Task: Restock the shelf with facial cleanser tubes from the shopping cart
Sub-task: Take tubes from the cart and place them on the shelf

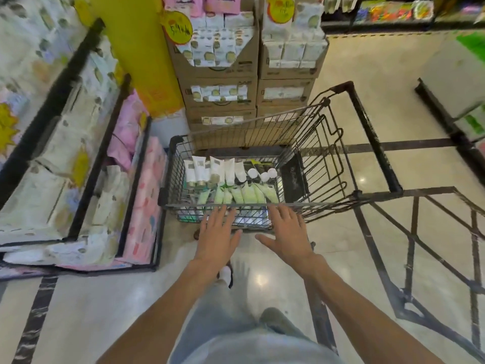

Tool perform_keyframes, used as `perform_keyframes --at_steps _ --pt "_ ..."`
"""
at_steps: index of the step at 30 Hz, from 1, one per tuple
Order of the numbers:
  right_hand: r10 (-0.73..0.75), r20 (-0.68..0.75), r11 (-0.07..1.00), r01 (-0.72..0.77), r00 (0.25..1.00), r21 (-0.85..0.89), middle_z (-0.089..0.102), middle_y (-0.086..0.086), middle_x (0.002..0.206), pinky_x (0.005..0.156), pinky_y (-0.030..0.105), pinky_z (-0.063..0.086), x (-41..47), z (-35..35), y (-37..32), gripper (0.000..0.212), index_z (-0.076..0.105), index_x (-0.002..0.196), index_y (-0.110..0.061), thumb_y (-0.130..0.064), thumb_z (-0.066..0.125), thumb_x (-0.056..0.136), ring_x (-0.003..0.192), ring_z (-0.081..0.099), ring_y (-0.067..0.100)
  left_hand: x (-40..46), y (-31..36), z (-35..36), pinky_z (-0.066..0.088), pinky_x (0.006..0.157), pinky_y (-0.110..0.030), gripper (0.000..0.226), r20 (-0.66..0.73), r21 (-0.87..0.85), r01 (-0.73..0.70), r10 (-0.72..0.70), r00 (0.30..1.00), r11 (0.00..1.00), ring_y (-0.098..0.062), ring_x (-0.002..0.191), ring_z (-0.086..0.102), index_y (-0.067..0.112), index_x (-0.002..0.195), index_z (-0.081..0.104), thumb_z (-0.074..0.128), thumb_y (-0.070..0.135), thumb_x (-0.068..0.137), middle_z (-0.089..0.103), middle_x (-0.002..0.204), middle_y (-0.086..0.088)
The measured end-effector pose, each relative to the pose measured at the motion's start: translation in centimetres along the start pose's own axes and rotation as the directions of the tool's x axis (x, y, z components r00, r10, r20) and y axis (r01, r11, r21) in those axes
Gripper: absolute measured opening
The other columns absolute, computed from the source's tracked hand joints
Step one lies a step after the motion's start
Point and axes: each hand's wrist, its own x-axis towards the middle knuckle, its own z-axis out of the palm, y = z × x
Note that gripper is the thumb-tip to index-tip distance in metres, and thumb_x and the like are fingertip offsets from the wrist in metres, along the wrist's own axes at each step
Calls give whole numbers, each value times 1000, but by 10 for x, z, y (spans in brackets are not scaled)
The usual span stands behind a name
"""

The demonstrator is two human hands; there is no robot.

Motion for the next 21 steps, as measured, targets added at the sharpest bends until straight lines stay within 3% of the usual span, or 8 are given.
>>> perform_keyframes --at_steps 7,13,21 --pt "107 37 994 -108 994 33 32 7 162 121 55 26 101 -6 4 90 25 158 -23 -69 57 89 151 27 30 119 -28 -15 1 128 -47 65 117 -24 -48 50 992 999 -24 158 -4 25 164 9 27 52 108 2 172 -3" --pt "176 110 982 -182 978 48 32 5 160 121 56 28 168 -5 12 89 22 158 -25 -67 59 89 149 29 29 187 -62 -11 13 126 -44 61 133 -97 -70 82 988 993 -26 156 14 21 160 26 39 48 107 22 168 -5" --pt "236 223 965 -254 946 59 32 7 161 119 56 30 230 19 30 90 22 159 -23 -67 58 89 147 33 30 252 -83 18 12 127 -42 65 286 -119 34 1 958 992 -26 157 13 21 162 20 36 51 107 18 169 -6"
